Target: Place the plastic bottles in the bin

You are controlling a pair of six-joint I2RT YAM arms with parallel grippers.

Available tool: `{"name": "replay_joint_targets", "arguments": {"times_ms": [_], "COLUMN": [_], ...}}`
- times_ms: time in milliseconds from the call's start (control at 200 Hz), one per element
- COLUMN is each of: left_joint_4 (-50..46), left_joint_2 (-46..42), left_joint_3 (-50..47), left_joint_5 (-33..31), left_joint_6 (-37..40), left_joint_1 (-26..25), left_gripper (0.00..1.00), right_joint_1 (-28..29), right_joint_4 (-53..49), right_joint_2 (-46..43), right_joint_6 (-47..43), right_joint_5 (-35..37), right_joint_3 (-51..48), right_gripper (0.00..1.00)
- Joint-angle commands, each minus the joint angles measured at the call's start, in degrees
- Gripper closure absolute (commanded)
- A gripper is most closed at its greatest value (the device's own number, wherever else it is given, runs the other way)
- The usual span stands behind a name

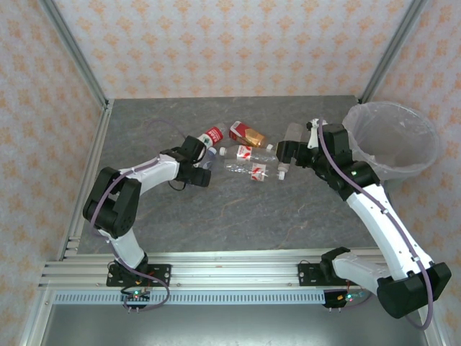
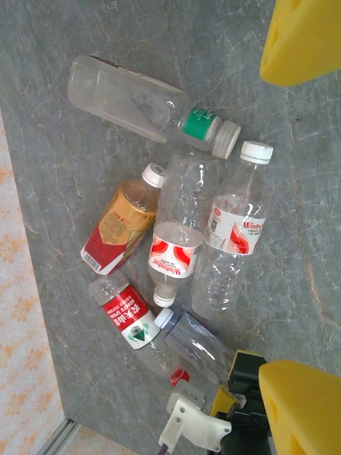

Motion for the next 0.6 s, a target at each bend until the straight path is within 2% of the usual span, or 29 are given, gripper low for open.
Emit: {"name": "replay_joint_targets", "arguments": {"times_ms": [0,260,410,591], "left_joint_4": [-2.4,-5.2,-3.9,-2.8], "left_joint_2": [1.0,5.5,6.4,5.9], "left_joint_3": [2.1,6.3,5.8,4.6], "left_joint_5": [-5.9,-9.4,-10.1,-12.2], "left_joint_6": [1.1,1.0,-0.3,-1.4], "left_joint_1": [-0.6,-2.4,-3.3,-4.4], "left_gripper": [0.2,0.29,0.33,0.41], "right_joint_1": [0.4,0.3,0.4,0.4], "right_joint_4": [1.9,1.6,1.5,1.8], "right_joint_2": [-0.8,-1.1,-1.5,-1.4], "right_joint_6": [0.0,0.1,0.0,-0.2], "right_joint_5": [1.5,2.0,2.5,2.5], "right_joint_3": [-1.1,-1.2,-1.7,-1.8], "right_gripper": [0.01,0.01,0.01,0.01]}}
